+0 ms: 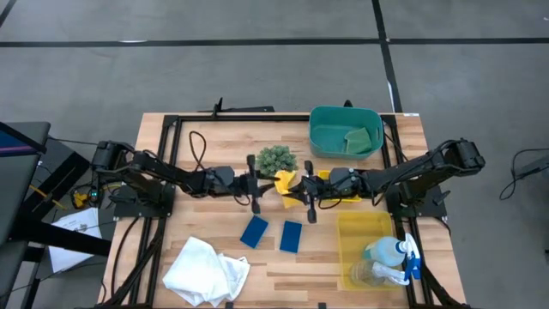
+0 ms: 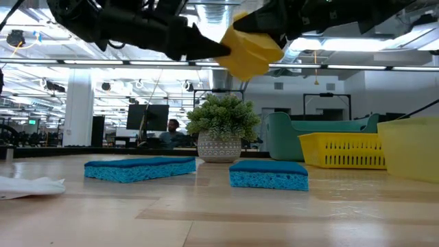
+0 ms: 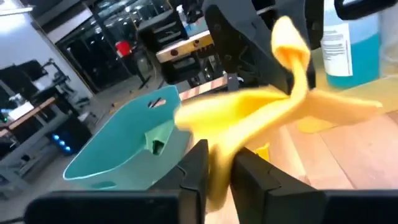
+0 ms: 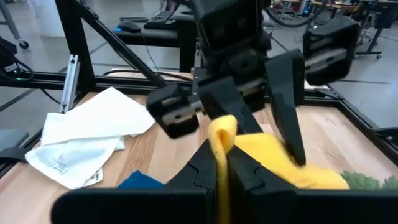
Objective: Pick & Place Kitchen Items
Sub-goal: Put the yellow towel into the green bin
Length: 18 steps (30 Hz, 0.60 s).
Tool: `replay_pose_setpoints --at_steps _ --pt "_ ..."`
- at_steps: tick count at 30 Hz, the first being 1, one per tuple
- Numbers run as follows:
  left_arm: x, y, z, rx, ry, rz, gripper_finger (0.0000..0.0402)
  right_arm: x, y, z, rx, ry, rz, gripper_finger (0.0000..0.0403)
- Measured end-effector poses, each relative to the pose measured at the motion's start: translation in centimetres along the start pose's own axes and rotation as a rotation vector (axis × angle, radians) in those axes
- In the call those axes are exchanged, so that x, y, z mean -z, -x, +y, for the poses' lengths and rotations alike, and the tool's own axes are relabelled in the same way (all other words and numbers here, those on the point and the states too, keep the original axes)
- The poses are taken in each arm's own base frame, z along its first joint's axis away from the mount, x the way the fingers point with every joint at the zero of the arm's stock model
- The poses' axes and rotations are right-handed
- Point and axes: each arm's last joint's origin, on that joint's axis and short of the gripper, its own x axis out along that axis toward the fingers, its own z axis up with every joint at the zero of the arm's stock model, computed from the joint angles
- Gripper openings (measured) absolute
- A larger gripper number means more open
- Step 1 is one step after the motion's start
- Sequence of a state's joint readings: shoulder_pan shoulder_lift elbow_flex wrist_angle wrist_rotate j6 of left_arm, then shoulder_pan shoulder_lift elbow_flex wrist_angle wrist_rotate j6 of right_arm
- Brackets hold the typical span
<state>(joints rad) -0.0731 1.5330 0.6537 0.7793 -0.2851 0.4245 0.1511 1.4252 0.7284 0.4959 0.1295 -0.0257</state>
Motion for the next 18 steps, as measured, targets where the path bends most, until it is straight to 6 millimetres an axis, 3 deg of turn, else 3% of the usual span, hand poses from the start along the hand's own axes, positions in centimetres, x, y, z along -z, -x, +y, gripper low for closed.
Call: replay_pose_setpoints --at_steps 6,18 --pt "-1.3 1.9 0.9 0.023 0.032 0.038 0.0094 -0.6 0.6 -0.1 0.004 -0.003 -0.007 0.0002" --pt "0.2 9.4 2.1 0.146 0.059 -0.115 0.0159 -1.6 3.0 1.2 0.089 0.013 0.028 0.0001"
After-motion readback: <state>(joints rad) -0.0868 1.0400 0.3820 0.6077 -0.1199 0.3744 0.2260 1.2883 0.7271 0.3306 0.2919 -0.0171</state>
